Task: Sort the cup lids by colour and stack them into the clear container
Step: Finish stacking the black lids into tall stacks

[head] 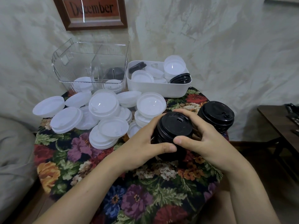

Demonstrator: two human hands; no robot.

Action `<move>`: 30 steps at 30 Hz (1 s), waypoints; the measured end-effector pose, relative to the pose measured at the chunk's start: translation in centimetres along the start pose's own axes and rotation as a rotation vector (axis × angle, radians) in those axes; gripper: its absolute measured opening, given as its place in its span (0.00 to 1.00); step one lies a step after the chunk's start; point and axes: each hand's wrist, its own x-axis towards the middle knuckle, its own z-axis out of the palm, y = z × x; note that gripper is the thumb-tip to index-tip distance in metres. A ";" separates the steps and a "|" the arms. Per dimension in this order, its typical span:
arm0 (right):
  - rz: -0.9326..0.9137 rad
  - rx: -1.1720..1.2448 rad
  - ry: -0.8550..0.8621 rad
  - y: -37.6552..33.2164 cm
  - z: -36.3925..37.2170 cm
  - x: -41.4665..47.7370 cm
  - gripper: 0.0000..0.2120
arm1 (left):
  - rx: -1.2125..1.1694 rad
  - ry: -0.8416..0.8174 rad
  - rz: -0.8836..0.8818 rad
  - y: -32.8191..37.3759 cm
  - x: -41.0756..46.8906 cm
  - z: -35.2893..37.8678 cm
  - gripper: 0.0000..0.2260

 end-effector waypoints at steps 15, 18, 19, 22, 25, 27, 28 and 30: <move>0.004 0.017 -0.001 0.6 0.2 0.3 0.30 | 0.048 -0.039 -0.010 0.2 0.4 -0.7 0.37; 0.011 0.031 0.032 0.7 0.6 0.1 0.29 | 0.066 -0.004 -0.012 0.1 0.3 -0.5 0.37; 0.012 0.030 0.048 0.7 0.8 0.0 0.29 | 0.071 0.003 -0.010 0.0 0.3 -0.5 0.37; 0.015 0.021 0.108 0.6 1.5 -0.2 0.29 | 0.087 0.016 -0.009 0.1 0.2 -0.4 0.37; 0.006 0.007 0.157 0.4 2.2 -0.3 0.29 | 0.104 0.037 -0.010 0.3 0.2 -0.3 0.37; -0.003 -0.001 0.182 0.4 2.5 -0.4 0.28 | 0.110 0.043 -0.009 0.4 0.2 -0.3 0.37; -0.009 0.000 0.191 0.4 2.6 -0.4 0.27 | 0.106 0.045 -0.010 0.3 0.2 -0.4 0.37; -0.023 0.013 0.209 0.4 2.9 -0.4 0.26 | 0.084 0.041 -0.012 0.3 0.2 -0.5 0.37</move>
